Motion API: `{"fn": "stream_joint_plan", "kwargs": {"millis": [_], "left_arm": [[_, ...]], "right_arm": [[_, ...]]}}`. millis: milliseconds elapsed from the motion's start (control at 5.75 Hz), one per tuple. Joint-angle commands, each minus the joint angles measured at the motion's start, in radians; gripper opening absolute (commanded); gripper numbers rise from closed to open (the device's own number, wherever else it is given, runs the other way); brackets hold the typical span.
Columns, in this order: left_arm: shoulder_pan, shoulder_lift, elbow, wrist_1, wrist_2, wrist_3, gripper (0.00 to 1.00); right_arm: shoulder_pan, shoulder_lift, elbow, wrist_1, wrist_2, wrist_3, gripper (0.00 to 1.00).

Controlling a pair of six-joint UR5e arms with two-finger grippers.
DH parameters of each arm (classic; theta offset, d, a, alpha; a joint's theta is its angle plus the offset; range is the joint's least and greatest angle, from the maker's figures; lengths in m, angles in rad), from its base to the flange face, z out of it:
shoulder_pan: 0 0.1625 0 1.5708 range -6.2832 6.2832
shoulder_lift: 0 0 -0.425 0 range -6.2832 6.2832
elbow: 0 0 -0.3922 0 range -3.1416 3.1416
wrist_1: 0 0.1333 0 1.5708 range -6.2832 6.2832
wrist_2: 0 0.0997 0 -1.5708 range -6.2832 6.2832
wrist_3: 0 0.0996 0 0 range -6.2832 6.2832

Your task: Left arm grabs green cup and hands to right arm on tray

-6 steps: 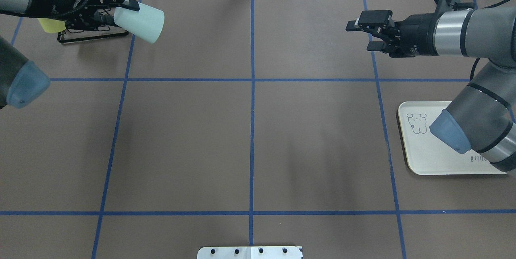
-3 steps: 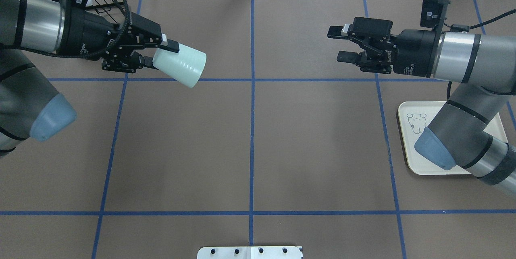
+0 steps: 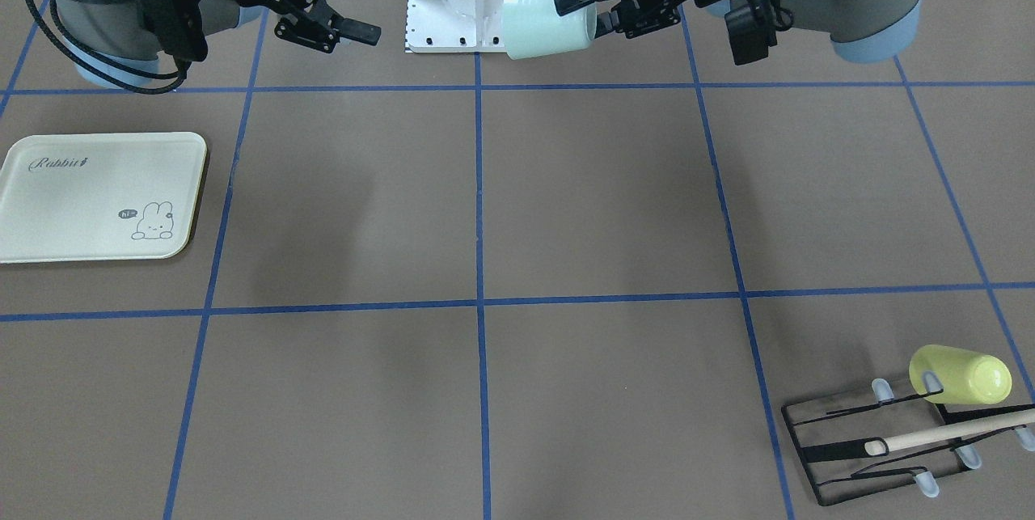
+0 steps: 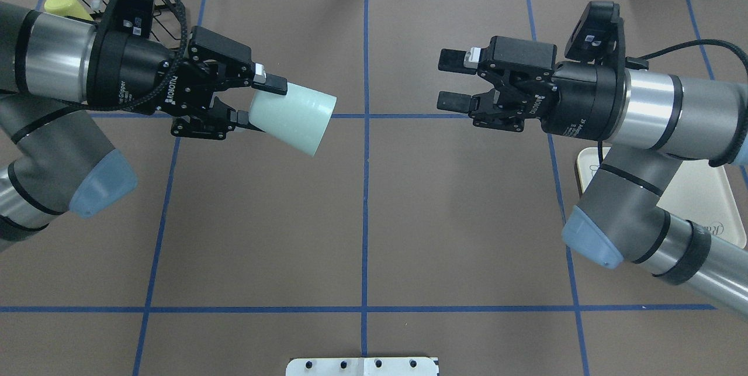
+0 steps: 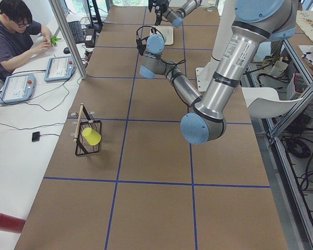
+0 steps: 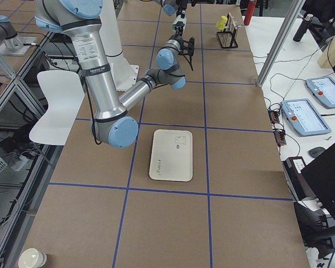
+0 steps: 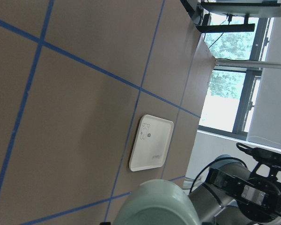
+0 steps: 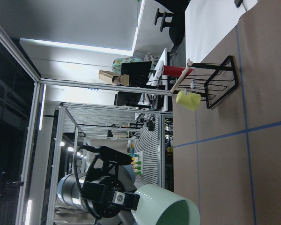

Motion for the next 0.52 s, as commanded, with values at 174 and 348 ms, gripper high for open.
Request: {"fn": "stream_joint_plan", "kwargs": {"millis": [174, 348], "left_arm": [[0.001, -0.060, -0.007, -0.086, 0.101, -0.210, 0.00], [0.002, -0.060, -0.003, -0.083, 0.100, -0.207, 0.00]], "right_arm": [[-0.097, 0.005, 0.005, 0.090, -0.108, 0.023, 0.89], [-0.116, 0.011, 0.006, 0.087, -0.108, 0.021, 0.85]]}}
